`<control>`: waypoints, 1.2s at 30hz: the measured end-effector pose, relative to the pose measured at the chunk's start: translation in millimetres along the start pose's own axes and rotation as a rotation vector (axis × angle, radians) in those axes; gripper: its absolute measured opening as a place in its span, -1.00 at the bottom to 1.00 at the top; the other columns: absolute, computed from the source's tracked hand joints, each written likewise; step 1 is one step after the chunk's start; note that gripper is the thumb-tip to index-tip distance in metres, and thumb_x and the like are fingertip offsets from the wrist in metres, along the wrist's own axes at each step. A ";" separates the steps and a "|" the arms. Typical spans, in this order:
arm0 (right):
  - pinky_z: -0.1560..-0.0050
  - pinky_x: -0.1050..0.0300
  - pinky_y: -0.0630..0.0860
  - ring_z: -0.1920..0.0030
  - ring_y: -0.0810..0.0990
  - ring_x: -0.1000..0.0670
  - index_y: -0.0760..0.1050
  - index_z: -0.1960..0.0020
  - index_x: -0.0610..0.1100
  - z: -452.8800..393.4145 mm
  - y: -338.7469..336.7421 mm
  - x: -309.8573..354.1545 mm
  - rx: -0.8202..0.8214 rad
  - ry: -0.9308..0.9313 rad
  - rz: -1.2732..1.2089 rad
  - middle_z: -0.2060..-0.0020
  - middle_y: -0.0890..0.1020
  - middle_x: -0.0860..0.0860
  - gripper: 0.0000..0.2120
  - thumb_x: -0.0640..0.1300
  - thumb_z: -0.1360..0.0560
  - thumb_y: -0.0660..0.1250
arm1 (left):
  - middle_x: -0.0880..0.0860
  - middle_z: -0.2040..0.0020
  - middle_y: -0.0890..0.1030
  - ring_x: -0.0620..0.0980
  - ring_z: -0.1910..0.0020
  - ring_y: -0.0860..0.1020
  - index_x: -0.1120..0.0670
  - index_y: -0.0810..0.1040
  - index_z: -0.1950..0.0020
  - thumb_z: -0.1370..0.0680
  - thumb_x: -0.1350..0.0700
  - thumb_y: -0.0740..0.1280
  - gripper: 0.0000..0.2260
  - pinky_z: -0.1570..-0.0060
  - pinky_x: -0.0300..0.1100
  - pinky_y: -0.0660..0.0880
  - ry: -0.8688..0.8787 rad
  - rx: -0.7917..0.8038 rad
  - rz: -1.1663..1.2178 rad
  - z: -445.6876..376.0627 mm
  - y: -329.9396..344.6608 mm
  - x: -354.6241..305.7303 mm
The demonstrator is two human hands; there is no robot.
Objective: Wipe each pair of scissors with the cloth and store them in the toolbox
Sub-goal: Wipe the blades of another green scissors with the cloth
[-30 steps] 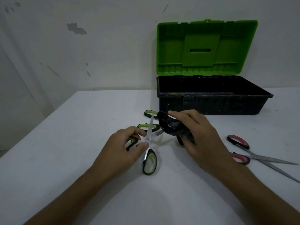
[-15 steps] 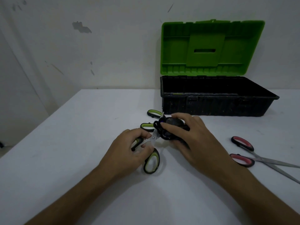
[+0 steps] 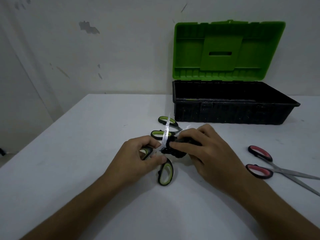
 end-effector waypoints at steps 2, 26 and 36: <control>0.22 -0.04 0.54 0.06 0.46 -0.13 0.61 -0.21 -0.08 -1.3 -2.3 -1.2 -0.054 0.027 0.049 -0.12 0.59 -0.03 -0.55 -0.38 -0.37 0.45 | 0.09 0.25 0.66 0.08 0.38 0.59 0.01 0.64 0.13 -0.32 0.01 0.58 -0.79 0.31 0.00 0.55 -0.010 -0.006 0.014 -0.9 -3.5 -1.9; 0.27 0.05 0.47 0.09 0.41 -0.13 0.56 -0.30 -0.01 5.3 -10.4 -19.4 -0.190 0.171 0.173 -0.14 0.61 -0.02 -0.54 -0.37 -0.50 0.26 | 0.06 0.29 0.67 0.01 0.44 0.53 -0.07 0.66 0.22 -0.17 -0.25 0.53 -0.66 0.37 -0.12 0.45 -0.100 -0.009 -0.086 0.6 -4.3 -1.3; 0.29 0.05 0.49 0.10 0.43 -0.12 0.62 -0.22 0.03 0.3 -0.9 -15.3 -0.082 0.140 0.149 -0.13 0.62 0.01 -0.51 -0.38 -0.38 0.42 | -0.02 0.36 0.62 -0.12 0.48 0.44 -0.07 0.63 0.25 -0.24 -0.17 0.57 -0.74 0.43 -0.26 0.35 -0.022 -0.033 -0.171 2.2 -5.6 -6.4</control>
Point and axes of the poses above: each hand's wrist, its own z-axis away from the middle knuckle, its own y-axis out of the palm, x = y × z, the point moved 2 cm from there along -z, towards the middle knuckle
